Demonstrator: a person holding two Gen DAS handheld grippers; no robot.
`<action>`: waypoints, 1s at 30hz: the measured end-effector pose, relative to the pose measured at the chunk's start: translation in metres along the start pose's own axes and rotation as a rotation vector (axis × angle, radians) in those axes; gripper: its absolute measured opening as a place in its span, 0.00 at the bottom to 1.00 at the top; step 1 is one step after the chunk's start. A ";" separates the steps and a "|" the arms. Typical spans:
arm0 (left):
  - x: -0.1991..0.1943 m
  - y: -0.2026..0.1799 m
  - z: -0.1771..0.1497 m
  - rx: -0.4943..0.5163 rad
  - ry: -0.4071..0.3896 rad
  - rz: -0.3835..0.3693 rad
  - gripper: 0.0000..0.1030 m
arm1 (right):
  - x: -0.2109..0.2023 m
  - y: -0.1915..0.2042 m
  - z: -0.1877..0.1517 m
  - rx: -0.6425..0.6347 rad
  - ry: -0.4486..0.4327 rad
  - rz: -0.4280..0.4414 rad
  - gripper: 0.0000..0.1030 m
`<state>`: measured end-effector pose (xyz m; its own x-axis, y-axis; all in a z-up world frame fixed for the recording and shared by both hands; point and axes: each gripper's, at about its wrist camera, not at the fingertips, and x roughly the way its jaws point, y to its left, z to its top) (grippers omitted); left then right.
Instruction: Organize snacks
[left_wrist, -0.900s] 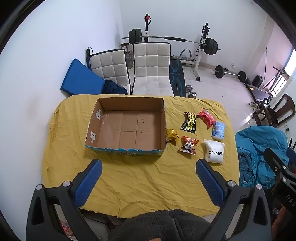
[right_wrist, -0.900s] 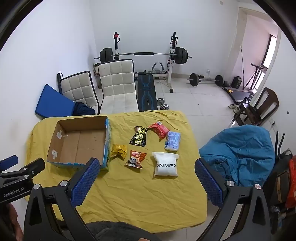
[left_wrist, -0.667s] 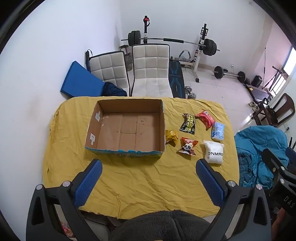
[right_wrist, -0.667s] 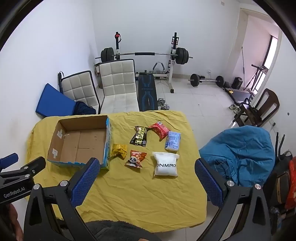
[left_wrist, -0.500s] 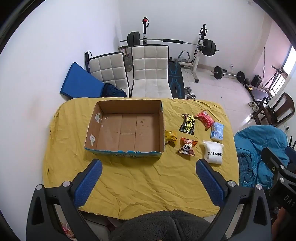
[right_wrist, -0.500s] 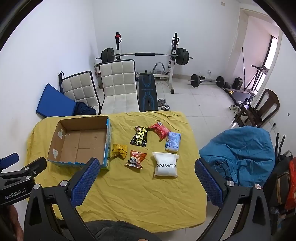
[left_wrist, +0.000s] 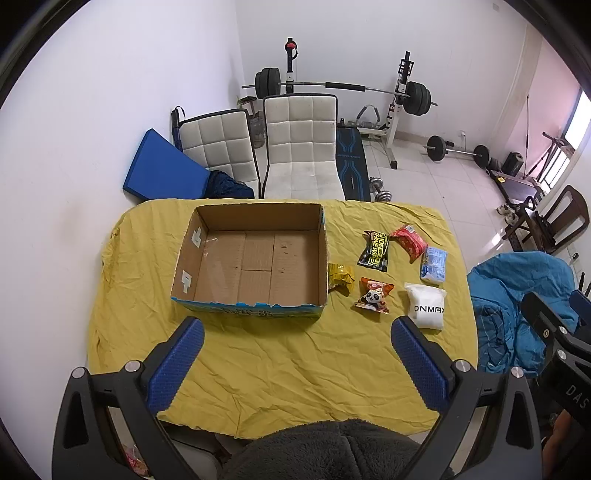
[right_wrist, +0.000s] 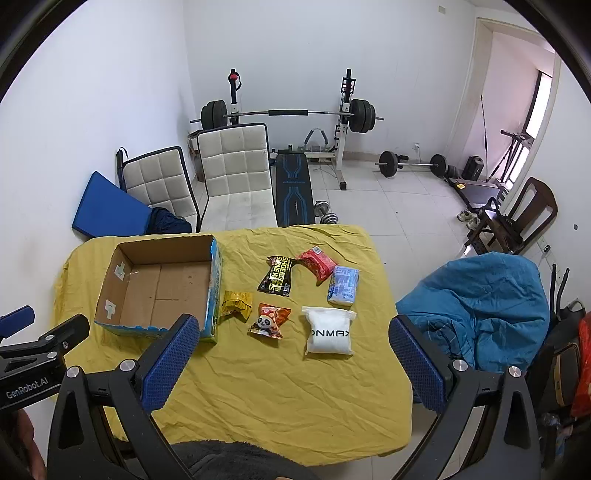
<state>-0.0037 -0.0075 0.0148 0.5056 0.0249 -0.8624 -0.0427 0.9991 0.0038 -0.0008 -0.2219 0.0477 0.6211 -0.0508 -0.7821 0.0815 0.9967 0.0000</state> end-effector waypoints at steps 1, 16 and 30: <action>0.000 0.000 0.000 0.000 0.000 0.002 1.00 | 0.000 -0.001 -0.001 0.000 -0.001 0.001 1.00; -0.001 -0.002 0.001 0.000 -0.004 0.000 1.00 | -0.002 0.000 -0.001 -0.002 -0.012 -0.008 1.00; -0.003 -0.002 0.004 -0.002 -0.005 -0.002 1.00 | -0.003 0.001 0.002 -0.004 -0.014 -0.009 1.00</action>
<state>-0.0021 -0.0096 0.0194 0.5097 0.0228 -0.8600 -0.0435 0.9991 0.0006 -0.0013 -0.2210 0.0513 0.6308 -0.0605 -0.7735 0.0839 0.9964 -0.0095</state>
